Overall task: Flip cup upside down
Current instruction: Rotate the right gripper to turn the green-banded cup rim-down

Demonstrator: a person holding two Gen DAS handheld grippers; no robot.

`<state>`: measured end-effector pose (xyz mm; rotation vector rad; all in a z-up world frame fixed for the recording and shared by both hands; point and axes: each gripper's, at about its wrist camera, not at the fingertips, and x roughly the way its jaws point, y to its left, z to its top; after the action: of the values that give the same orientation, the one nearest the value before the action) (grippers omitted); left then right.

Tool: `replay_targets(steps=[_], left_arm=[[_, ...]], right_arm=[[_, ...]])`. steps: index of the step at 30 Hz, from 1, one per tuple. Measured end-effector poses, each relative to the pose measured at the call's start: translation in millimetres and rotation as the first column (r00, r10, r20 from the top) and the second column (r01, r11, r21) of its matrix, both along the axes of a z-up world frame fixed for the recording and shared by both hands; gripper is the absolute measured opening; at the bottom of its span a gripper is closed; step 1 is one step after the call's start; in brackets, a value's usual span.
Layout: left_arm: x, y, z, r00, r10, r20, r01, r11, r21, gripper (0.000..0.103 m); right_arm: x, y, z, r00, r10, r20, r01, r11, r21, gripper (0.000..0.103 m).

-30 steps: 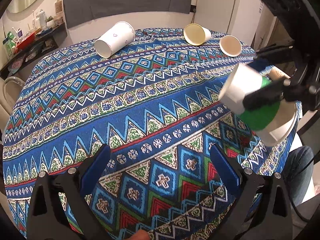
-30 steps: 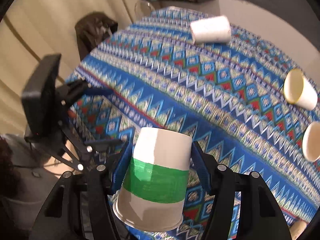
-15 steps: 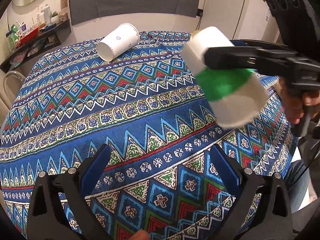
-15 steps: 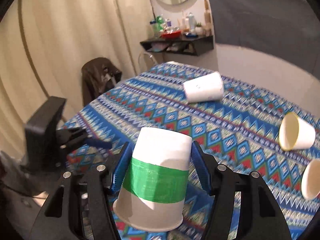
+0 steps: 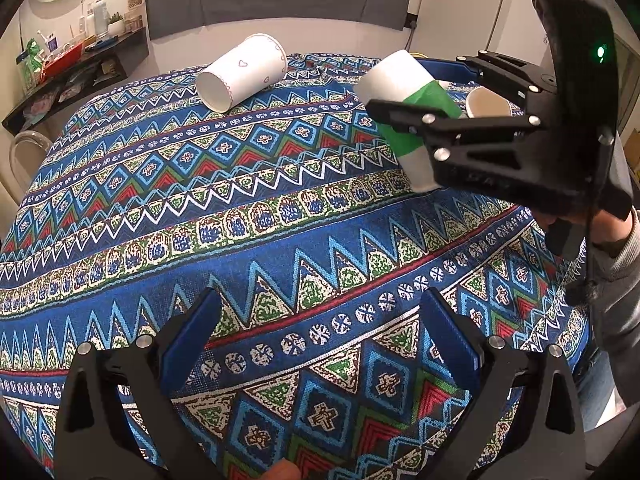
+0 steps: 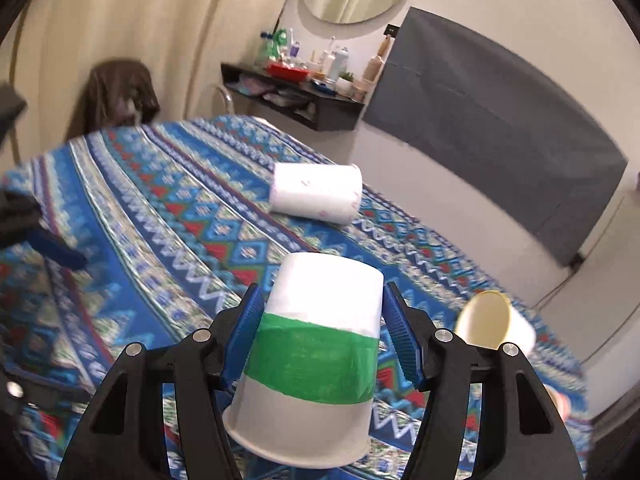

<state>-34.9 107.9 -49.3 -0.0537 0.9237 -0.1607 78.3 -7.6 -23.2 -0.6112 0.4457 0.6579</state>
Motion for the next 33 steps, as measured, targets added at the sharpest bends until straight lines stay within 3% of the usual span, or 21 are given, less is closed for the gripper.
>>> replay_targets(steps=[10, 20, 27, 31, 33], left_arm=[[-8.8, 12.7, 4.2, 0.999, 0.044, 0.003, -0.044, 0.998, -0.04, 0.097], [-16.7, -15.9, 11.4, 1.0, -0.007, 0.021, 0.008, 1.0, -0.026, 0.097], [-22.0, -29.3, 20.3, 0.999, -0.019, 0.036, 0.02, 1.0, -0.023, 0.097], [-26.2, -30.3, 18.5, 0.999, -0.021, 0.031, 0.021, 0.999, -0.026, 0.097], [-26.9, -29.6, 18.5, 0.999, -0.02, 0.031, 0.021, 0.999, -0.028, 0.097]], right_arm=[[-22.7, -19.8, -0.2, 0.999, -0.017, 0.04, 0.016, 1.0, 0.007, 0.056], [-48.8, -54.0, 3.1, 0.997, -0.06, 0.04, 0.056, 0.995, 0.087, 0.057], [-35.0, -72.2, 6.7, 0.99, -0.067, -0.126, 0.077, 0.994, 0.076, 0.058], [-14.3, -75.9, 7.8, 0.953, -0.084, -0.292, 0.095, 0.995, 0.025, 0.059], [-3.2, -75.4, 10.4, 0.929, -0.102, -0.355, 0.105, 0.994, -0.009, 0.066]])
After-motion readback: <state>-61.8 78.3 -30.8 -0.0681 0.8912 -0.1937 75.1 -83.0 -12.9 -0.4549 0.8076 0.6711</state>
